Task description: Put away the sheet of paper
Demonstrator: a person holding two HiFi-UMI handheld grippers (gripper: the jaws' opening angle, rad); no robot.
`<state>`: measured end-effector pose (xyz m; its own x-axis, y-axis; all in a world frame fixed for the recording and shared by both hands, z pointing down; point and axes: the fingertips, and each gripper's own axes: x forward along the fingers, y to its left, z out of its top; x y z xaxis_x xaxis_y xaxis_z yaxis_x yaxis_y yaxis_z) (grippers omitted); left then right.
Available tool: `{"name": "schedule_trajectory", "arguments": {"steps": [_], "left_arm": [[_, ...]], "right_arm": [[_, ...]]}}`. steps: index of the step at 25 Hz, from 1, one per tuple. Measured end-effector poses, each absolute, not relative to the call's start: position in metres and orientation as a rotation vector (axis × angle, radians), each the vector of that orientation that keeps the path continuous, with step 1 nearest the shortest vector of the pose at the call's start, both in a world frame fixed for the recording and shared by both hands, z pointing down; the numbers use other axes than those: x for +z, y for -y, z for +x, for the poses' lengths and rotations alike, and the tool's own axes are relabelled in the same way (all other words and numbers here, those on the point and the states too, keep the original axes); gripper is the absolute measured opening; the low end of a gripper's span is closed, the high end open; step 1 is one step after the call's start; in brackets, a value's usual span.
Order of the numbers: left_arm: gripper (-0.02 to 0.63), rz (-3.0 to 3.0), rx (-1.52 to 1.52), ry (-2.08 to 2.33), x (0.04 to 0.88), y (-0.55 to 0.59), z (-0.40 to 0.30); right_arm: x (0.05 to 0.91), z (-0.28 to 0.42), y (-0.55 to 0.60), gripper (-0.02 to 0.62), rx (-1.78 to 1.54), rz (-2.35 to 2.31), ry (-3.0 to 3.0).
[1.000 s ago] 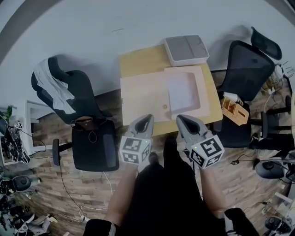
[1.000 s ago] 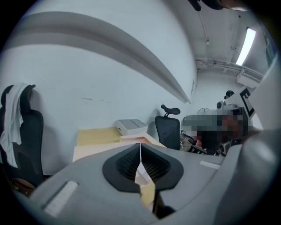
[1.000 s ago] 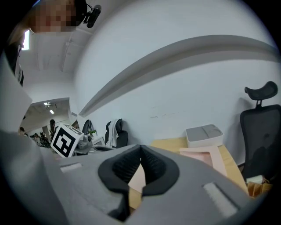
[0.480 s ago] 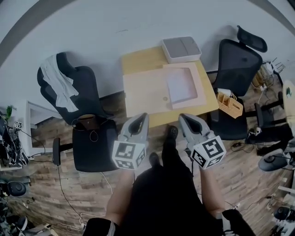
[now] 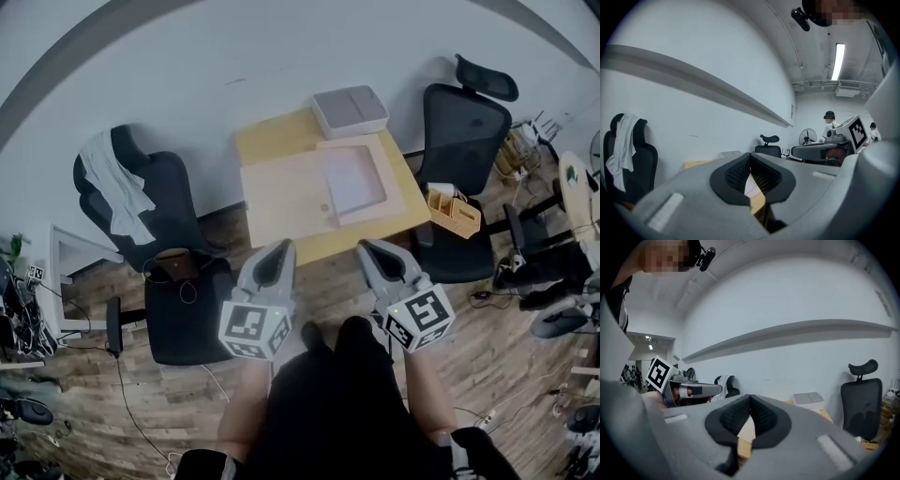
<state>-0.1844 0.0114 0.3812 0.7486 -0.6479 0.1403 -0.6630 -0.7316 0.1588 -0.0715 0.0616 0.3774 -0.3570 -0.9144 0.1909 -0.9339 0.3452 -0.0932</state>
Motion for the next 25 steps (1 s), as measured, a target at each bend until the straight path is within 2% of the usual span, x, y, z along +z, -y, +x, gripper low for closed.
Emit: {"name": "schedule_trajectory", "arguments": {"steps": [25], "left_arm": [[0.009, 2.762, 0.134, 0.972, 0.378, -0.011, -0.147]], "right_arm": [[0.367, -0.054, -0.064, 0.000, 0.236, 1.701, 2.496]]}}
